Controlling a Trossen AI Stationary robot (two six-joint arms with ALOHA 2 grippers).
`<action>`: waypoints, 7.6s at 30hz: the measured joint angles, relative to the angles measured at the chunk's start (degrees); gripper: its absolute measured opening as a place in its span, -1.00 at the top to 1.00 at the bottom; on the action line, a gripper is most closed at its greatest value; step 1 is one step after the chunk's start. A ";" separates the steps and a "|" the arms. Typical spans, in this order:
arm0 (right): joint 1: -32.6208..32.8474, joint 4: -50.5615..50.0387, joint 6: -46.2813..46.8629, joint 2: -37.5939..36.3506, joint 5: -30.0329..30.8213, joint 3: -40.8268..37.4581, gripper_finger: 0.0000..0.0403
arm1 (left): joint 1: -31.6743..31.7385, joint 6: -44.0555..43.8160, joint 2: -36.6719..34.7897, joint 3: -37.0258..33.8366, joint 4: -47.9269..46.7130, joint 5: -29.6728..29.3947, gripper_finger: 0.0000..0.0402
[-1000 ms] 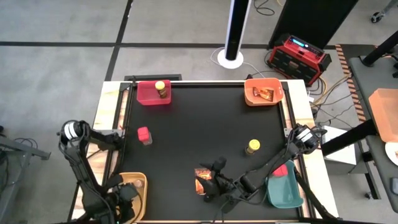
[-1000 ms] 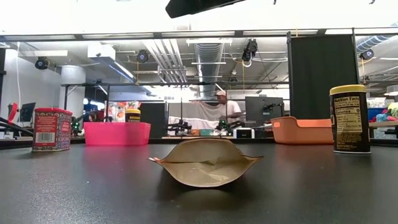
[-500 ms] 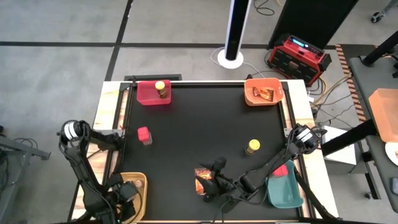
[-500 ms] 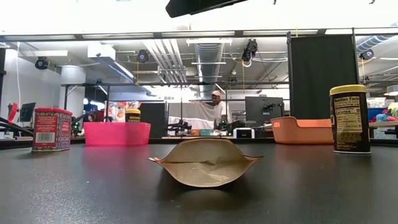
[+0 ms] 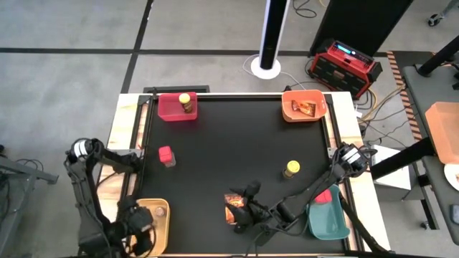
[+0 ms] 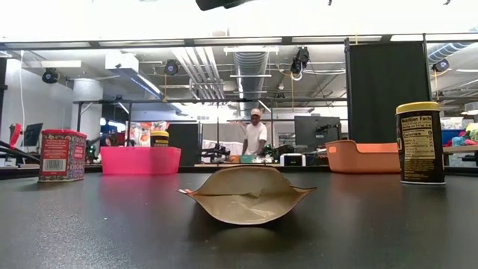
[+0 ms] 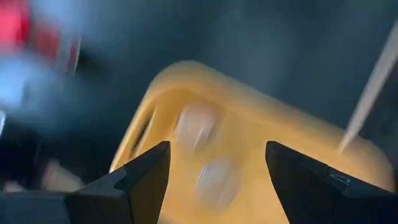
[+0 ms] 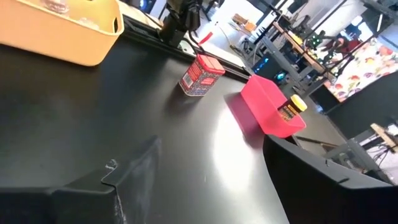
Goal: Sort spices by type
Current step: Put the orange seasoning bag into the orange bin
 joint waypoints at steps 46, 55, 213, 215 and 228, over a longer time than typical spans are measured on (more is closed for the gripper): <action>-12.95 -58.31 32.85 -27.98 -34.62 -0.43 -0.53 | 25.53 68.76 -12.98 -27.39 52.78 -32.91 -0.02; -4.67 -54.21 35.71 -27.07 -27.57 -2.43 -0.41 | 31.82 87.82 -8.02 -27.37 69.91 -14.68 -0.02; -47.97 -43.74 30.93 -35.18 -27.87 -9.97 0.96 | 35.23 72.64 6.86 -6.04 52.04 -38.07 -0.11; -51.39 -42.98 31.10 -38.60 -26.95 -12.42 0.96 | 34.94 69.81 6.86 -6.05 49.50 -38.38 -0.11; -66.24 -44.96 37.67 -48.08 -14.30 -29.64 0.96 | 34.53 64.84 6.74 -4.65 45.45 -38.81 -0.11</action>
